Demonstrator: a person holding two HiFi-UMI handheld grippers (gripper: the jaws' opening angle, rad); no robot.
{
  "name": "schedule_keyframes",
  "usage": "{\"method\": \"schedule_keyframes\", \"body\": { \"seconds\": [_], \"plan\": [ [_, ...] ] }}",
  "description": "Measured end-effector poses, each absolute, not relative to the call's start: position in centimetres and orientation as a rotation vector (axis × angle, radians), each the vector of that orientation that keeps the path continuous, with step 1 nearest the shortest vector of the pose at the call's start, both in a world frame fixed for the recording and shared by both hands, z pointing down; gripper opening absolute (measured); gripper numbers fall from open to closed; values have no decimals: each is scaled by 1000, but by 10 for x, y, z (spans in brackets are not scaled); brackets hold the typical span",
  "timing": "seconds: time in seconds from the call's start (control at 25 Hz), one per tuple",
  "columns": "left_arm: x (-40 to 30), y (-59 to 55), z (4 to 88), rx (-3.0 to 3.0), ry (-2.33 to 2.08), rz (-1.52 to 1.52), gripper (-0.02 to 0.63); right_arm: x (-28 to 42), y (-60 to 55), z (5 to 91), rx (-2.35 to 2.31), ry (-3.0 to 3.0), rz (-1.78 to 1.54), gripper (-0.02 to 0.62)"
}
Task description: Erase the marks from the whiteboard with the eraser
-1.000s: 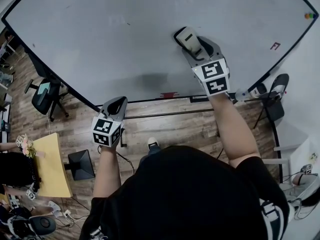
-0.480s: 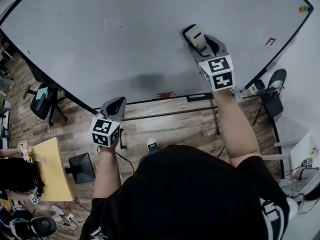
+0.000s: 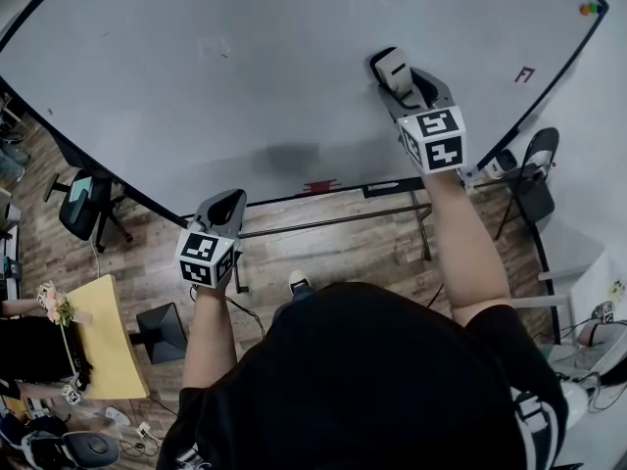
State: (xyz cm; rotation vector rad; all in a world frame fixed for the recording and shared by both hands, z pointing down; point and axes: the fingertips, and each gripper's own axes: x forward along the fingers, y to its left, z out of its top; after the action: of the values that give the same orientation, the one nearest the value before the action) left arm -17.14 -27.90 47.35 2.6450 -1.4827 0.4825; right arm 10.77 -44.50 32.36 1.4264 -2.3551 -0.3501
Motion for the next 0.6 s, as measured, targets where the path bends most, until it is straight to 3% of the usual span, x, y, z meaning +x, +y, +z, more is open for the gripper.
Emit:
{"method": "schedule_keyframes", "body": {
  "seconds": [0.6],
  "plan": [
    [-172,-273,477,2645,-1471,484,14,104,-444,323,1444,-2285,-381,250]
  ]
}}
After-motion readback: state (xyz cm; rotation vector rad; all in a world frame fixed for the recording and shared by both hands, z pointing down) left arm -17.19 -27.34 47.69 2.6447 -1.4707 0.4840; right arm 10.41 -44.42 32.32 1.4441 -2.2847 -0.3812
